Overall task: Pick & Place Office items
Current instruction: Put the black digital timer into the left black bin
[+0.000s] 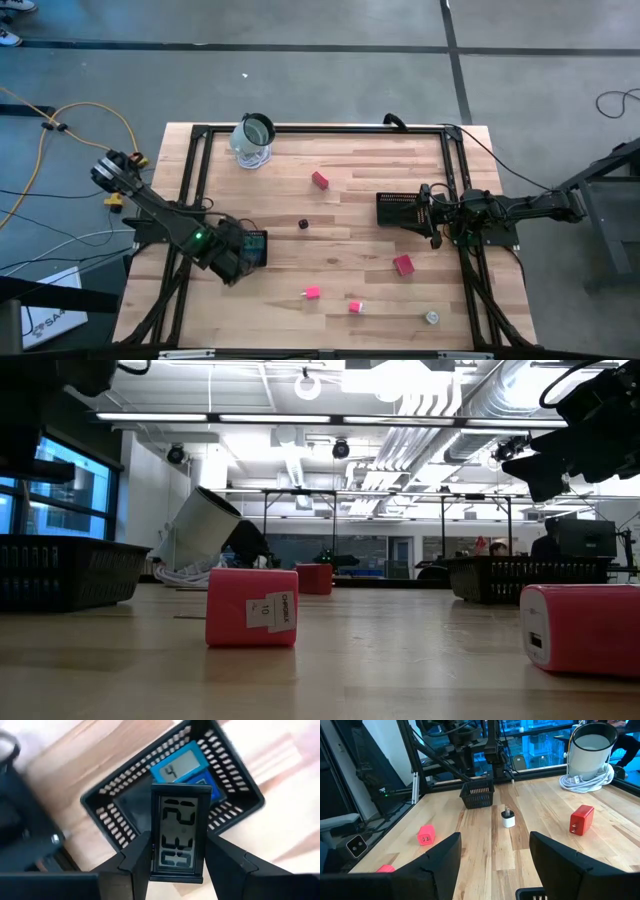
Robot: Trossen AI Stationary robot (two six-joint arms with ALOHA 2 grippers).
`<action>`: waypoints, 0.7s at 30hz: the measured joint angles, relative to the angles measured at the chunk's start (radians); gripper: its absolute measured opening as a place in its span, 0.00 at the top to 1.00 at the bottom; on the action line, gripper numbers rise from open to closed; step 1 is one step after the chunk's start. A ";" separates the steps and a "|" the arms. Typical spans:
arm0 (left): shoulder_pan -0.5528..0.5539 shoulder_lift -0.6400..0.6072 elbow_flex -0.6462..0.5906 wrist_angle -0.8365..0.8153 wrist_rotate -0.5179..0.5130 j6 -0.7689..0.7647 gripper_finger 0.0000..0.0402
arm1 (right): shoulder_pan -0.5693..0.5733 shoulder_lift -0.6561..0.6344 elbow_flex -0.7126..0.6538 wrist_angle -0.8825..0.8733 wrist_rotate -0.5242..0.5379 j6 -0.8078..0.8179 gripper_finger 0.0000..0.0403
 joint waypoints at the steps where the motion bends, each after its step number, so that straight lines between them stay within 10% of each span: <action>1: -0.006 0.008 0.000 -0.004 0.000 -0.046 0.61 | 0.000 0.000 0.000 0.000 0.000 0.000 0.45; 21: -0.032 0.129 -0.008 -0.057 0.036 -0.567 0.61 | 0.000 0.000 0.000 0.000 0.000 0.000 0.45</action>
